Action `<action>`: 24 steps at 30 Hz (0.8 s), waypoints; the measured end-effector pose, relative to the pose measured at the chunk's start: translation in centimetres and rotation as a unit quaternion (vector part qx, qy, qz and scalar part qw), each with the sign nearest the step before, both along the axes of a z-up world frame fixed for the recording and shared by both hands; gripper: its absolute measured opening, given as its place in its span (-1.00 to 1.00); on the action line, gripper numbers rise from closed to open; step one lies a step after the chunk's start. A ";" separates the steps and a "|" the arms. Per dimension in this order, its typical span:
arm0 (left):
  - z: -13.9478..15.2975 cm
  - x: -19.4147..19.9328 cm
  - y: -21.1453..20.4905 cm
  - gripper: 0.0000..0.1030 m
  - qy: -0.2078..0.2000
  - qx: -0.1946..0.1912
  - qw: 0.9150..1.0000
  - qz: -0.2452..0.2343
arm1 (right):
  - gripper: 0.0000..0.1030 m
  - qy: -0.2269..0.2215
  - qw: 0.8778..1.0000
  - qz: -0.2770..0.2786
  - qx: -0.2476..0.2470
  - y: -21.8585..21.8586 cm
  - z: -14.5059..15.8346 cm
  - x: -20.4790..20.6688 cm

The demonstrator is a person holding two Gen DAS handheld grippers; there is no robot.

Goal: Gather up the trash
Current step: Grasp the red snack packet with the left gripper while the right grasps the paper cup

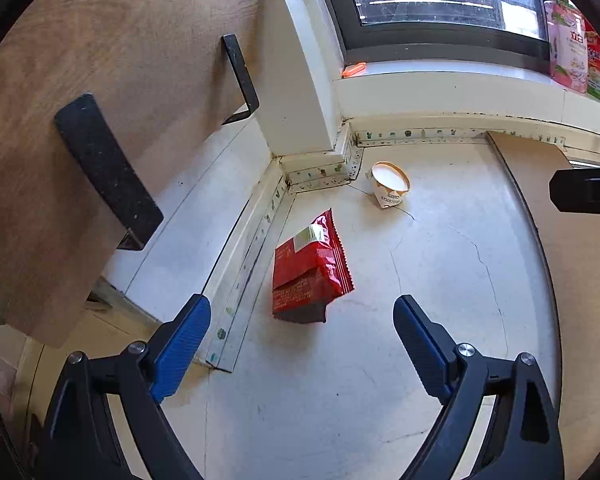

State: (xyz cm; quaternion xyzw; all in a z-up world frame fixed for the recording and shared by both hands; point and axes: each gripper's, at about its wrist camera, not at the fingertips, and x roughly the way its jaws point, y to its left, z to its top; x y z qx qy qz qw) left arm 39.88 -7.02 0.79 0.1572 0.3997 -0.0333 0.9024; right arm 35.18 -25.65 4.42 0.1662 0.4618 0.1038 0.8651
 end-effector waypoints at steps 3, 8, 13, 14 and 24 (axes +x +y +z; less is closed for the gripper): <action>-1.0 1.4 -0.4 0.78 0.007 0.003 1.000 0.005 | 0.21 0.008 1.000 -0.005 0.010 -0.4 -1.0 1.5; -2.9 3.8 -0.2 0.78 0.033 -0.006 0.999 0.021 | 0.27 0.023 0.999 -0.018 0.041 -0.9 -2.6 4.1; -4.0 5.4 0.1 0.78 0.043 -0.013 0.998 0.031 | 0.45 0.030 0.999 -0.015 0.044 -0.1 -3.9 6.8; -4.1 5.7 0.2 0.78 0.043 -0.015 0.998 0.032 | 0.46 0.031 0.998 -0.014 0.043 0.1 -4.2 7.3; -6.0 8.0 0.6 0.66 0.051 -0.020 0.997 0.053 | 0.47 0.046 0.998 -0.013 0.027 2.3 -7.3 12.8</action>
